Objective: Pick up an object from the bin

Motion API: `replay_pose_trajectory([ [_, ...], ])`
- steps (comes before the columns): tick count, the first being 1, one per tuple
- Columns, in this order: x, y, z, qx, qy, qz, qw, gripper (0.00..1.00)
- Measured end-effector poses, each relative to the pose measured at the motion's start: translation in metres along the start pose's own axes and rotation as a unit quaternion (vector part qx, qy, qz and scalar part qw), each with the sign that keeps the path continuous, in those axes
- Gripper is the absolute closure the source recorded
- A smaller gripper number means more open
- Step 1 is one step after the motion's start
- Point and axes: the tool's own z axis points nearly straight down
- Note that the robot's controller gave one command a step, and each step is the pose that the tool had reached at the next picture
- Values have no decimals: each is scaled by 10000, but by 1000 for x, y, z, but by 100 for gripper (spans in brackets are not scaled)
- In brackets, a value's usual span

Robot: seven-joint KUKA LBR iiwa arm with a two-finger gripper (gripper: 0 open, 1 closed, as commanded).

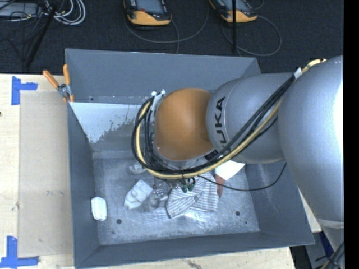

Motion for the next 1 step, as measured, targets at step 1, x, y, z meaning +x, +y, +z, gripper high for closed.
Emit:
replay_pose_trajectory([
  [1, -4, -3, 30, 2, -5, -937, 9956, 0],
])
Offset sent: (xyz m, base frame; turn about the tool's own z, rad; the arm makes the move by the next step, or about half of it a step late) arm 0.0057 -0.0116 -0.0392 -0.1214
